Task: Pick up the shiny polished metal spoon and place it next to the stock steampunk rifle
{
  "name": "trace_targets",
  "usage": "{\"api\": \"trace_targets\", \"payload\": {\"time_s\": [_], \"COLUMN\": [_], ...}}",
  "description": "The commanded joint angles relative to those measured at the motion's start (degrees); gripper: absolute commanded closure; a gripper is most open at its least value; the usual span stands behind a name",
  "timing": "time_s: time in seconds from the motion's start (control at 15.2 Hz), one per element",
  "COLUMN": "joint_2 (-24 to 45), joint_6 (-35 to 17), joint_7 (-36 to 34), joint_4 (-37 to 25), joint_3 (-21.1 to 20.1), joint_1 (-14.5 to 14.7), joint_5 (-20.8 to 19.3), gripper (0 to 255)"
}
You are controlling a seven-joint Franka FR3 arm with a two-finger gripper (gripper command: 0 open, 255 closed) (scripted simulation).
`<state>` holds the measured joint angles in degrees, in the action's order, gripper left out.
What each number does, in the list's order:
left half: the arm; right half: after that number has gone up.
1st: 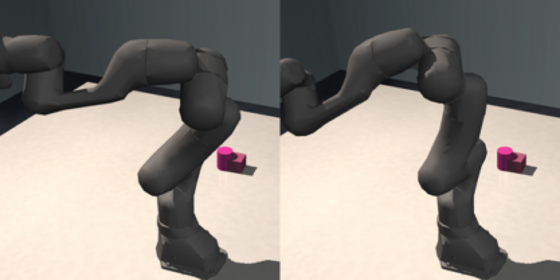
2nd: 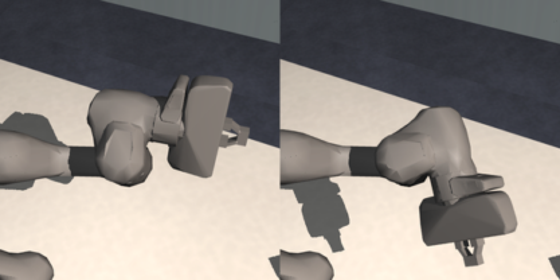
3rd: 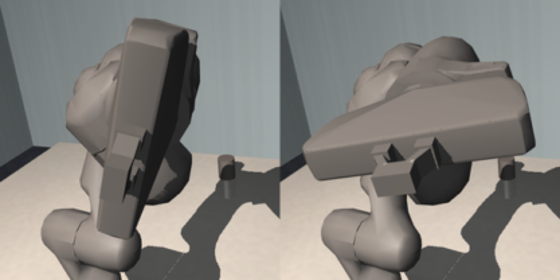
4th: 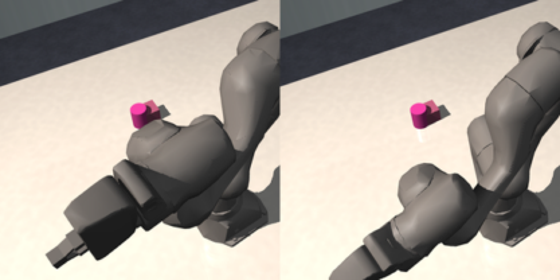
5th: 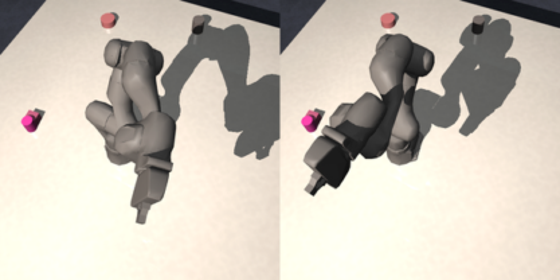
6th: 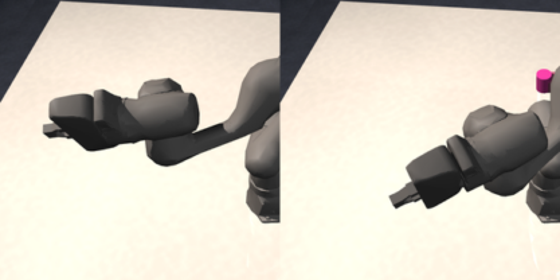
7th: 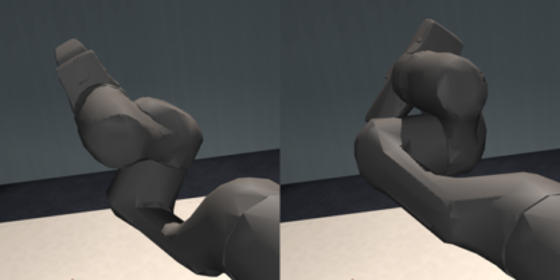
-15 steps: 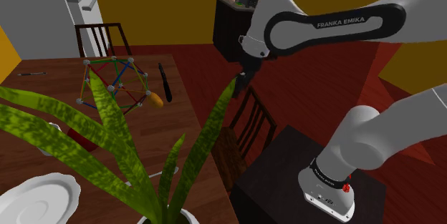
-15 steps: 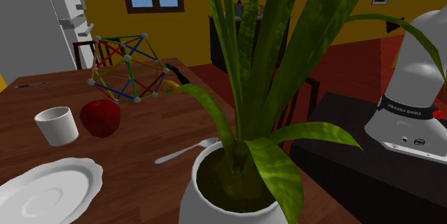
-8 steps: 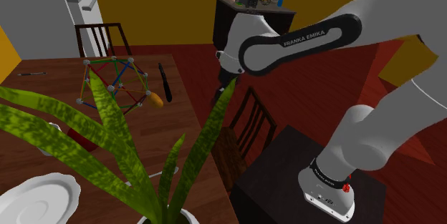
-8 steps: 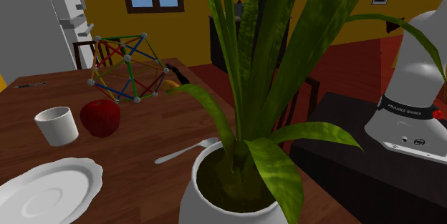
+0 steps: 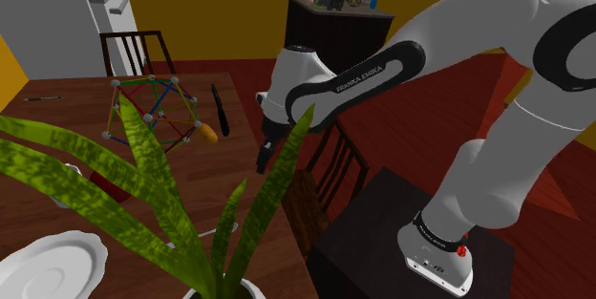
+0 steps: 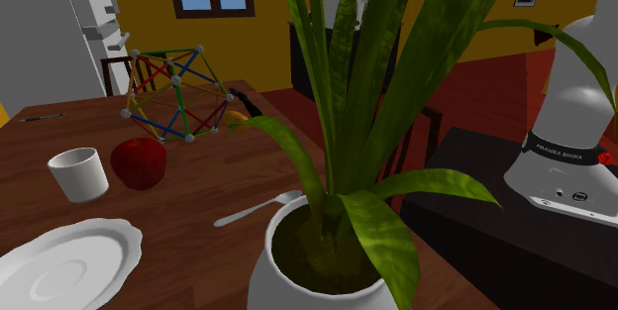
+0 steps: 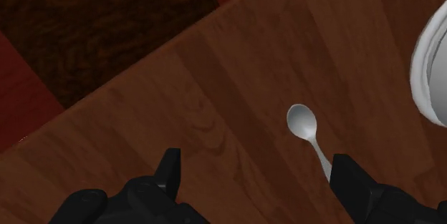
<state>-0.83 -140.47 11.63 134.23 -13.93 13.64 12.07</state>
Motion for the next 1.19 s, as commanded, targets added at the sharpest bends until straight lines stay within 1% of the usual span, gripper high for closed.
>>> {"api": "trace_targets", "payload": {"time_s": [0.0,0.53,0.79,1.12], "joint_2": [4.4,20.0,27.6,36.9], "joint_6": [-2.6,-9.6,-11.7,-13.1], "joint_7": [0.4,1.4,1.8,2.7], "joint_4": [-2.2,-11.9,-17.9,-26.4], "joint_3": [-0.9,-2.8,-2.9,-2.7], "joint_1": [0.9,5.1,8.0,12.0], "joint_5": [-0.8,-5.7,-8.5,-11.7], "gripper": [0,0,0,0]}}
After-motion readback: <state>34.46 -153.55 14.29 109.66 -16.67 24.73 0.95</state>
